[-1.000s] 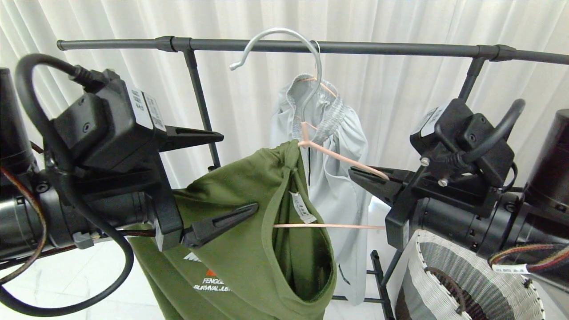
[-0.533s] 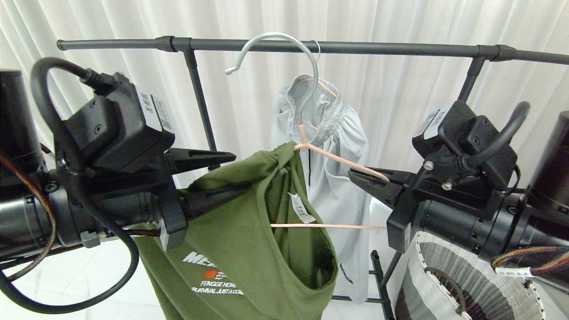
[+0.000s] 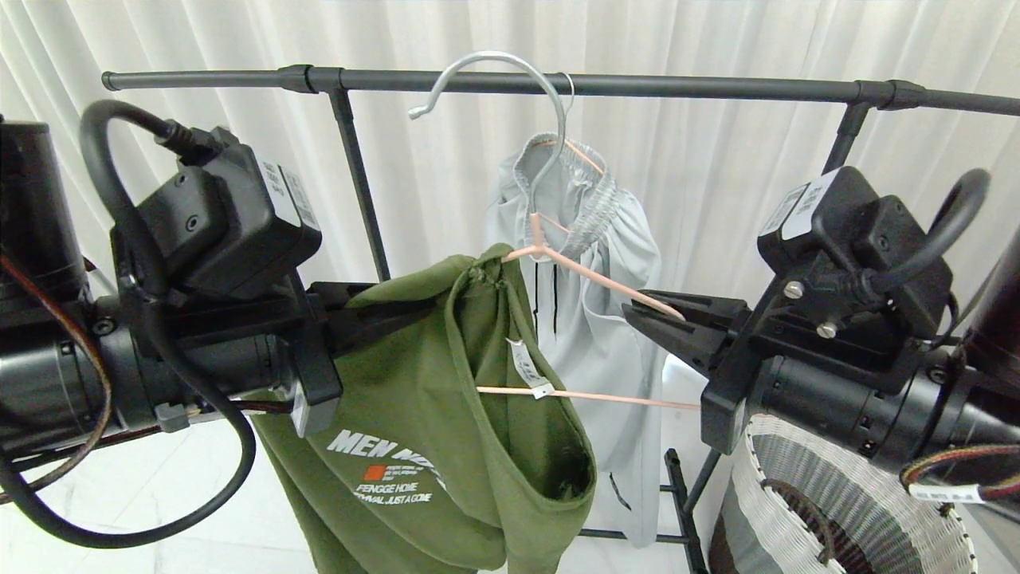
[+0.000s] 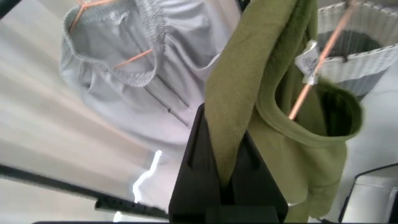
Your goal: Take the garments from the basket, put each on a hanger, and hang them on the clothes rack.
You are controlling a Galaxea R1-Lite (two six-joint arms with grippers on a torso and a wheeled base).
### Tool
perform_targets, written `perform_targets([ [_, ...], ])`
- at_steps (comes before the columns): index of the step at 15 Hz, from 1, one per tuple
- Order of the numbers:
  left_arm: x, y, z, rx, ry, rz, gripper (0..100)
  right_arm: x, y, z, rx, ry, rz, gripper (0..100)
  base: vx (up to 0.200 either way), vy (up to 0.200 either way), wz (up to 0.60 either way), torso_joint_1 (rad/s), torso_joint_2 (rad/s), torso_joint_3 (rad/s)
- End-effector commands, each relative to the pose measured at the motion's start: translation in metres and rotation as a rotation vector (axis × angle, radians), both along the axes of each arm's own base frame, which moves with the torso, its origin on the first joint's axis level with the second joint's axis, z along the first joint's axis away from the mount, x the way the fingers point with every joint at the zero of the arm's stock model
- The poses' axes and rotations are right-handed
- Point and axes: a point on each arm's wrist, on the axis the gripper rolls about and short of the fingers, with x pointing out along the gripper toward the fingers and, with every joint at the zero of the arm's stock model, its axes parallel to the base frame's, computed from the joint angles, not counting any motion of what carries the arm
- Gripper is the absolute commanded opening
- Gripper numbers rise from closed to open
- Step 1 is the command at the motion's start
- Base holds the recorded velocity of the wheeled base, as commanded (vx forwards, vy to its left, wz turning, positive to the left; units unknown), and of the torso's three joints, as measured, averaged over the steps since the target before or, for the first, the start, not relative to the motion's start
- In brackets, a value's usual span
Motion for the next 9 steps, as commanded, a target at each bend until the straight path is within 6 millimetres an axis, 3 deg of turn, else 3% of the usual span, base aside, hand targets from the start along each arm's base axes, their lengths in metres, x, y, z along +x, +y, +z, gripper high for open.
perform_targets([
  [1, 0.002, 0.000, 0.000, 0.000, -0.017, 0.008, 0, -0.001, 0.000, -0.001, -0.006, 0.000, 0.002, 100, 0.000, 0.000, 0.00, 0.000, 0.00, 0.000],
  [9, 0.017, 0.013, 0.002, 0.038, -0.098, 0.107, 0, 0.001, -0.019, 0.012, 0.020, -0.033, -0.055, 100, 0.000, 0.000, 0.00, 0.000, 0.00, 0.000],
])
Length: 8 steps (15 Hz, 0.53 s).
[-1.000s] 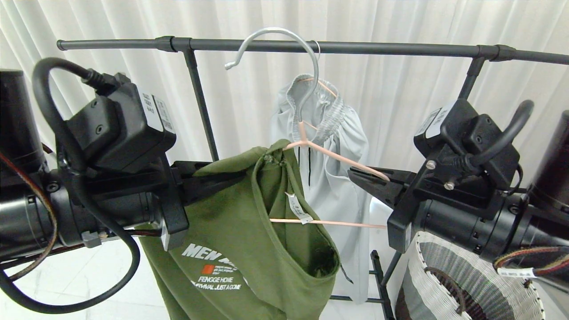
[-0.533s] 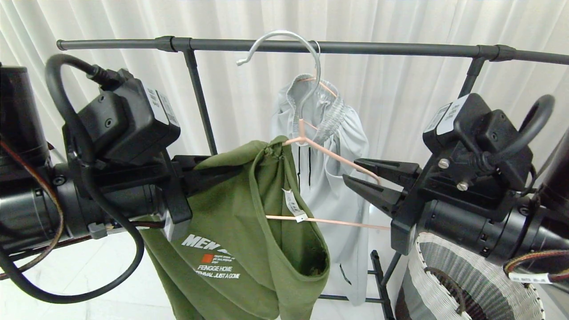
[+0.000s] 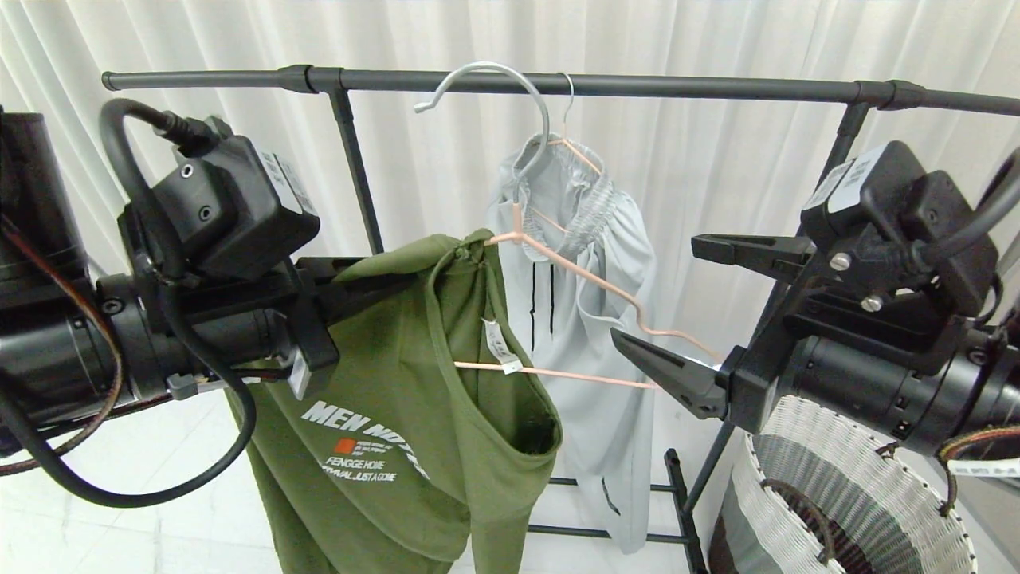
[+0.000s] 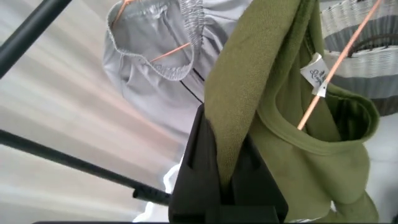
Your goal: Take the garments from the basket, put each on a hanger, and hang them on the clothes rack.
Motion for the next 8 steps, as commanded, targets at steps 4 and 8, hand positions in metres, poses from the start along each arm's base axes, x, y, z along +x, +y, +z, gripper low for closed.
perform_targets([
  [4, 0.013, 0.003, 0.009, -0.072, 0.005, 0.239, 0, 0.003, -0.005, -0.001, -0.014, 0.035, -0.026, 100, 0.000, 0.000, 0.00, 0.000, 0.00, 0.000],
  [8, 0.013, 0.001, 0.019, -0.157, 0.017, 0.253, 0, 0.006, -0.001, -0.007, -0.005, 0.157, -0.032, 100, 0.000, 0.000, 0.00, 0.000, 0.00, 0.000],
])
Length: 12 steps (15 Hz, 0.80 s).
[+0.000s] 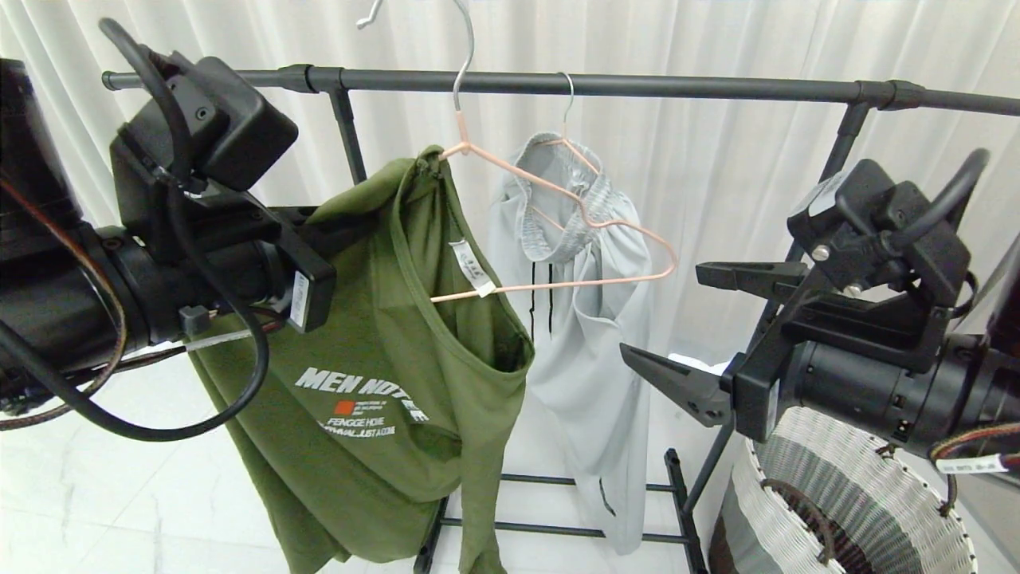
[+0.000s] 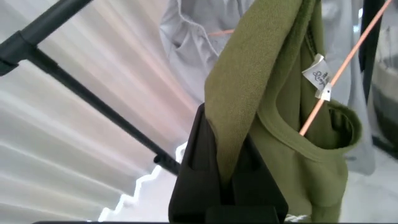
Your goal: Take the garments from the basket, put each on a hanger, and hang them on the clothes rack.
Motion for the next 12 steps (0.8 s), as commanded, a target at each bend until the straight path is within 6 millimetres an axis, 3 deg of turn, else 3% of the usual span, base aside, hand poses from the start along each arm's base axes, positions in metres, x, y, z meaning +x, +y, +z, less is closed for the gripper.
perform_targets([
  [1, -0.001, -0.005, 0.006, -0.031, -0.006, -0.019, 0, 0.007, 0.007, -0.005, -0.006, 0.074, -0.015, 100, 0.000, 0.000, 0.00, 0.000, 0.00, 0.000],
  [7, 0.004, -0.013, 0.015, -0.054, -0.020, -0.026, 0, 0.046, 0.062, -0.007, 0.046, 0.161, -0.097, 100, 0.000, 0.000, 0.00, 0.000, 0.00, 0.000],
  [12, 0.001, -0.017, 0.019, -0.075, -0.026, -0.044, 0, 0.059, 0.079, -0.016, 0.026, 0.169, -0.123, 100, 0.000, 0.000, 0.00, 0.000, 0.00, 0.000],
])
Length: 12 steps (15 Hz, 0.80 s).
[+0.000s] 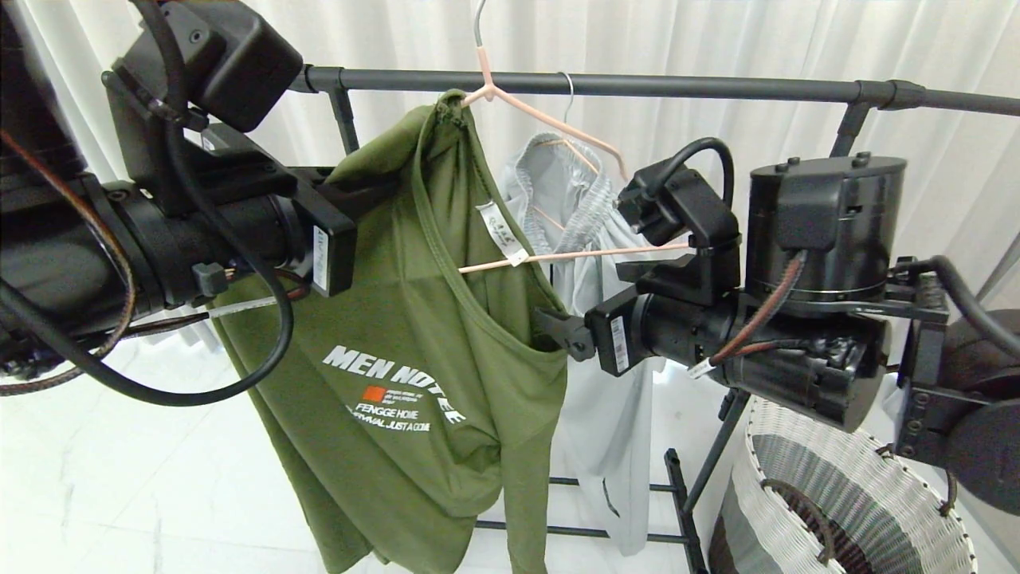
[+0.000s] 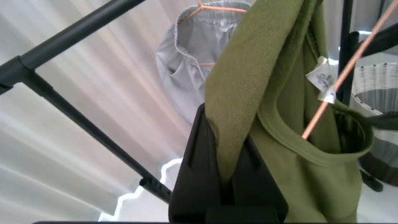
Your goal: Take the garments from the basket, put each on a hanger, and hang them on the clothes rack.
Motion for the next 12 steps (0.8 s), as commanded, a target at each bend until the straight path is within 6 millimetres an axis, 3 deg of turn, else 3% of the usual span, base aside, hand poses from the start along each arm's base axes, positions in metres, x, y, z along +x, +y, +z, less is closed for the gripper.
perform_targets([
  [1, -0.001, -0.001, 0.001, -0.002, -0.004, -0.005, 0, 0.009, 0.009, -0.016, -0.037, 0.026, -0.029, 100, 0.000, 0.000, 0.00, 0.000, 0.00, 0.000],
  [7, 0.001, 0.000, 0.002, -0.002, -0.007, 0.035, 0, 0.013, -0.002, -0.026, -0.077, 0.032, -0.143, 100, 0.000, 0.000, 0.00, 0.000, 0.00, 0.000],
  [12, 0.003, 0.003, 0.002, -0.001, -0.025, 0.061, 0, 0.026, -0.042, -0.024, -0.122, 0.008, -0.245, 100, 0.000, 0.000, 0.00, 0.000, 0.00, 0.000],
])
